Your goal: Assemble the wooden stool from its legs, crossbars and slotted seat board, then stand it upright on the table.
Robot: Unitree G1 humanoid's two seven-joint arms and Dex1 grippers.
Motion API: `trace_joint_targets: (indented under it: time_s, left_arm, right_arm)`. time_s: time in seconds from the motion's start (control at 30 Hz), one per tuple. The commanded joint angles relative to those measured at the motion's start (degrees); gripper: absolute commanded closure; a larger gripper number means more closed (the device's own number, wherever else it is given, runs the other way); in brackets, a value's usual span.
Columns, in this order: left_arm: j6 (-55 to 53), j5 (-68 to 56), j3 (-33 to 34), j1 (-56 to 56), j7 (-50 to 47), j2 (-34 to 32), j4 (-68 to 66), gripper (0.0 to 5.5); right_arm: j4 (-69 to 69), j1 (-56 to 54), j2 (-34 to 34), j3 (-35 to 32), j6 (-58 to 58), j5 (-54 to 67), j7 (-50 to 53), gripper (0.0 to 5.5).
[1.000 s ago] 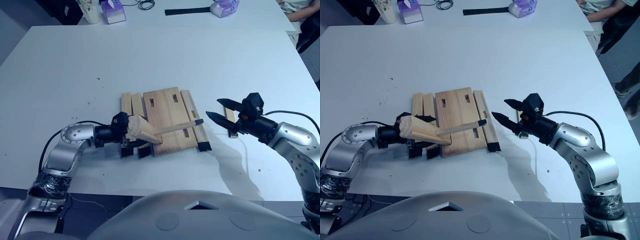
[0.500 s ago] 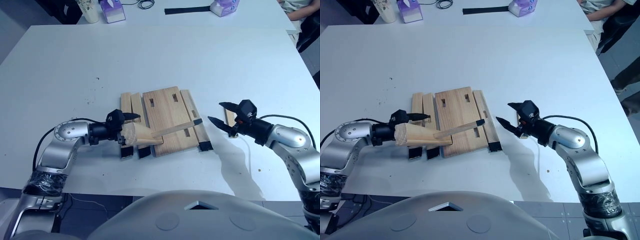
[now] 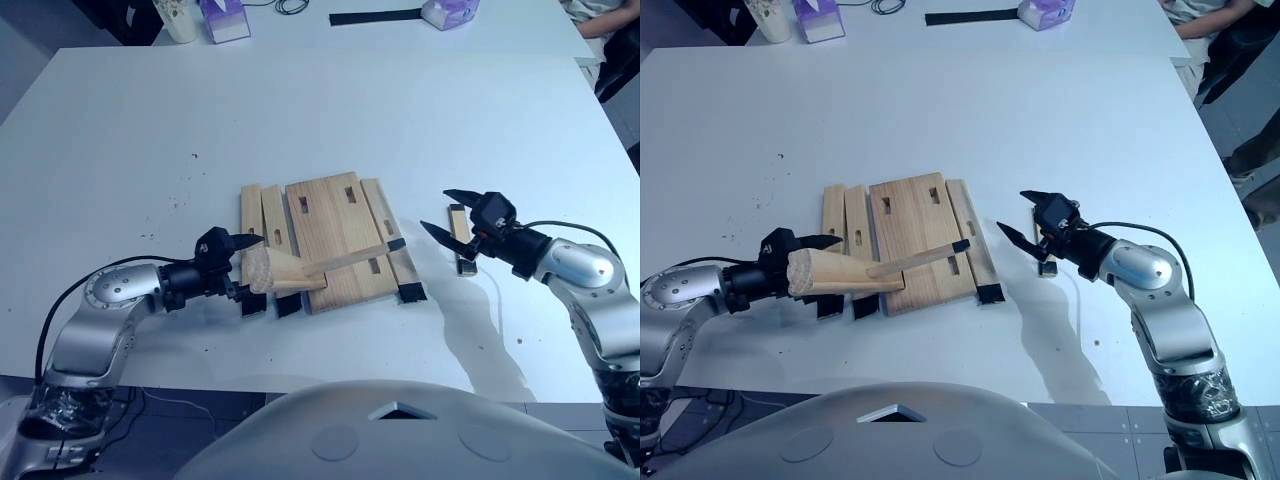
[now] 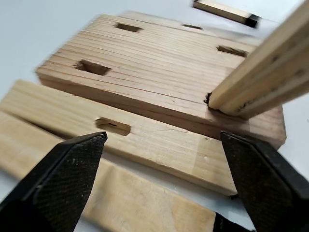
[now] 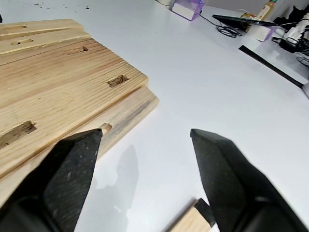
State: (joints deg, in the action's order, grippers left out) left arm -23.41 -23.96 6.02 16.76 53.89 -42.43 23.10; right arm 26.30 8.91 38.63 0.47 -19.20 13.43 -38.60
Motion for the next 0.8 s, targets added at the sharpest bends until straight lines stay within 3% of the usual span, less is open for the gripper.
trace_joint_targets:
  time_s: [0.03,0.23,0.47,0.8]
  left_arm:
    - [-1.9,-0.9,-1.2,1.5,-3.2,1.8,5.2,1.16]
    - [0.5,1.4,-3.7,0.2,-2.9,1.8,1.9,1.16]
    - [4.6,3.3,-2.0,-4.1,-0.8,0.1,-7.4,1.16]
    - [7.8,5.1,-3.6,-8.2,-0.7,1.3,-11.8,1.16]
  right_arm:
    - [-2.7,-2.7,-0.9,1.4,2.9,-3.0,0.9,2.14]
    - [-15.8,-17.4,-6.2,7.6,7.1,-7.1,0.0,2.14]
    - [-35.4,-34.5,-12.1,13.7,12.9,-10.7,-4.9,2.14]
    - [-59.5,-45.6,-18.5,18.3,25.0,-16.3,-8.6,2.14]
